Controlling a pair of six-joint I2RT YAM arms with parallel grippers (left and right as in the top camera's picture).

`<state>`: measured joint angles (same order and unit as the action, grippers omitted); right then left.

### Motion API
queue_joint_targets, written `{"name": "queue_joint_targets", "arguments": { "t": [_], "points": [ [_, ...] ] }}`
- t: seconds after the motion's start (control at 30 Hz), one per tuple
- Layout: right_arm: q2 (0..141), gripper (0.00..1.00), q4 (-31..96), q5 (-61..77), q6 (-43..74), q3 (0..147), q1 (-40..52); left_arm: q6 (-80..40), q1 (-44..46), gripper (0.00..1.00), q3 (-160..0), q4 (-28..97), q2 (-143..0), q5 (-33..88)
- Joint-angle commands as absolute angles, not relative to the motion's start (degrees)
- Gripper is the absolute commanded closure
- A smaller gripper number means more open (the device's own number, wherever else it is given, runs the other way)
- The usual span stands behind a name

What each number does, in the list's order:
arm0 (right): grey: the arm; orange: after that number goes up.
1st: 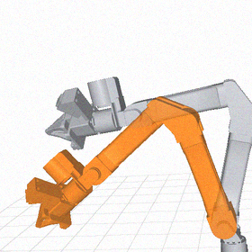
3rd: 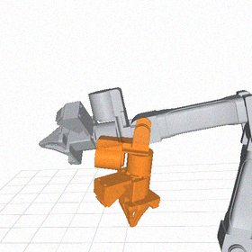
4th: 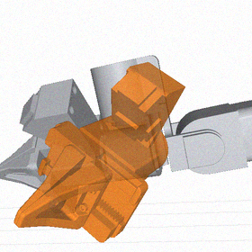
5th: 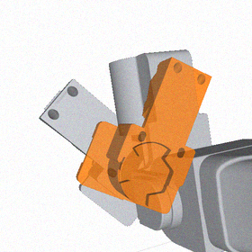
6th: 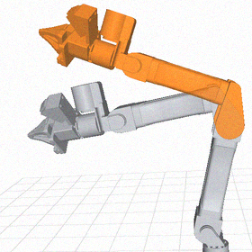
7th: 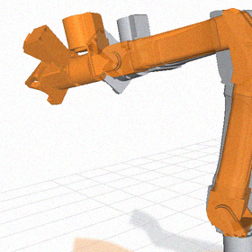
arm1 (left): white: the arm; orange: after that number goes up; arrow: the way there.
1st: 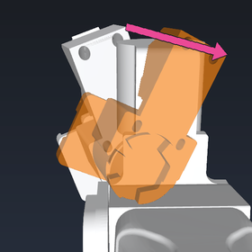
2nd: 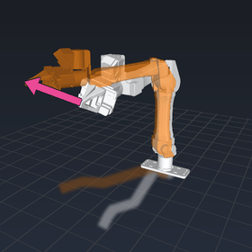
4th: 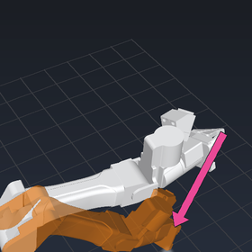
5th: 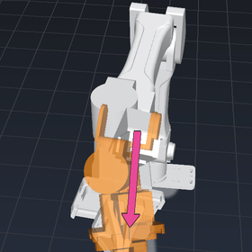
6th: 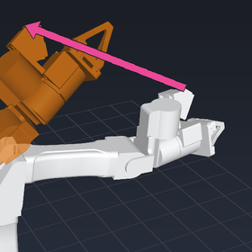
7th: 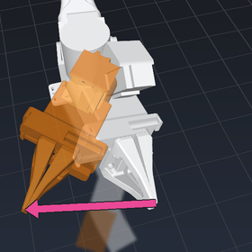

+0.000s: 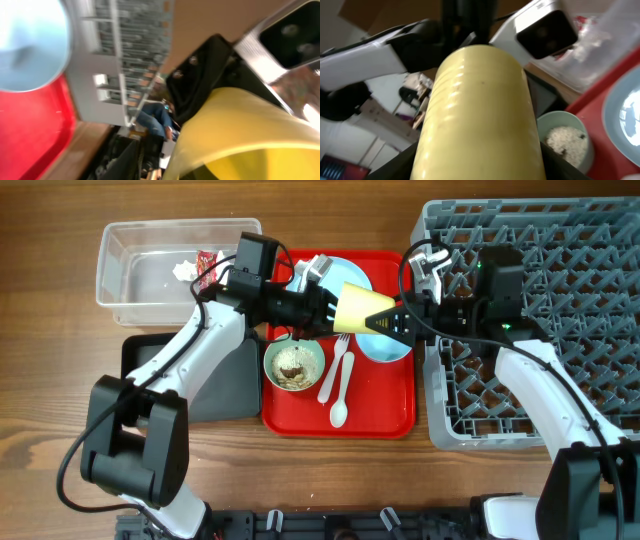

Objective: Sort waste into correct bins and load items into the dishwasher rack
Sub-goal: 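Carry the yellow cup with the right gripper into the dish rack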

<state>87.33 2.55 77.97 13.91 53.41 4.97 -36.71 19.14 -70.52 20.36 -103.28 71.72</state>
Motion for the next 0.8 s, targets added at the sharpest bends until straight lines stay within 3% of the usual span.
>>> {"name": "queue_joint_targets", "arguments": {
  "t": [0.0,0.37,0.67,0.77],
  "points": [
    [87.66,0.64,4.47,71.37,13.50,54.41,5.30,-33.06,19.22,0.69,-70.76,24.10,-103.44,53.45],
    [81.32,0.74,15.49,52.05,12.01,54.54,2.63,-22.02,12.71,0.55,-70.78,34.35,-95.66,33.54],
    [73.28,0.76,45.08,24.21,7.55,66.02,-4.91,-21.17,7.31,0.52,-70.78,42.76,-84.62,20.36],
    [73.43,0.83,54.48,11.27,7.49,72.44,-7.01,-21.17,7.27,0.52,-70.78,43.33,-83.13,15.86]
  ]
}}
